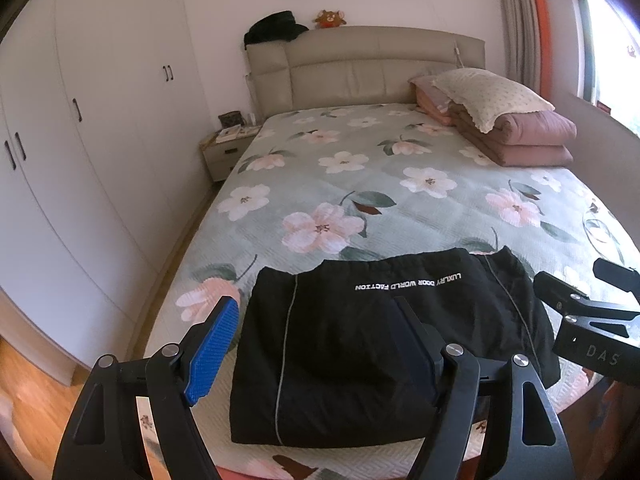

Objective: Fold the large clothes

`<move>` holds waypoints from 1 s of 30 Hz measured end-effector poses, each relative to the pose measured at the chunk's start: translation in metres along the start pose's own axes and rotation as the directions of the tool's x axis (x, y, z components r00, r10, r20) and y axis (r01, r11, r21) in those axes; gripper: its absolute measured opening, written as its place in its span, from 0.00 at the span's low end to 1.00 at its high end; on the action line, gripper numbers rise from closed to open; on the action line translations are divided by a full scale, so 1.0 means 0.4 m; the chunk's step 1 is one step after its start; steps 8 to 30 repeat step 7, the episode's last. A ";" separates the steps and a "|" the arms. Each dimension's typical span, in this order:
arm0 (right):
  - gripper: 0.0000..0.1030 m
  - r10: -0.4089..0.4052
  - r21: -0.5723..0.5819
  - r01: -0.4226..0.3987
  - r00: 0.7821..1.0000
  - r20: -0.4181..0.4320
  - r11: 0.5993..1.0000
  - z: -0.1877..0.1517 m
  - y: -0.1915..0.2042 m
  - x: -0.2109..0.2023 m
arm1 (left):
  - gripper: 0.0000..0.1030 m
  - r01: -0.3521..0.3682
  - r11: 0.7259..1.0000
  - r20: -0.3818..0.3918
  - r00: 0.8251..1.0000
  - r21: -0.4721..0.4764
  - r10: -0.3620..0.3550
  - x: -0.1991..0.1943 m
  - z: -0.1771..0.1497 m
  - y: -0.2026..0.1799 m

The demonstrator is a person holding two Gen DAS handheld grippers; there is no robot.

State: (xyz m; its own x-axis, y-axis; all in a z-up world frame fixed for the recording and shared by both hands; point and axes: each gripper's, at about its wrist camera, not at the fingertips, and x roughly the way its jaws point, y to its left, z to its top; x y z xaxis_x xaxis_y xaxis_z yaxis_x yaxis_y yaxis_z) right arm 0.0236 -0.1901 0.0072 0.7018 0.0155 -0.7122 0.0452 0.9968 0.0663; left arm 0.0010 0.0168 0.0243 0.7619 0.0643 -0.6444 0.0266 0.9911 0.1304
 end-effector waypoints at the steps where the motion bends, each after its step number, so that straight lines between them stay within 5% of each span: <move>1: 0.94 0.001 -0.002 -0.001 1.000 -0.001 1.000 -0.001 -0.001 0.001 | 0.76 0.001 1.000 0.005 1.000 0.004 -0.001 -0.001 0.000 -0.001; 30: 0.94 -0.002 0.001 0.002 1.000 -0.008 1.000 -0.005 -0.002 0.006 | 0.76 0.004 1.000 0.032 0.999 0.029 -0.005 -0.007 -0.005 -0.009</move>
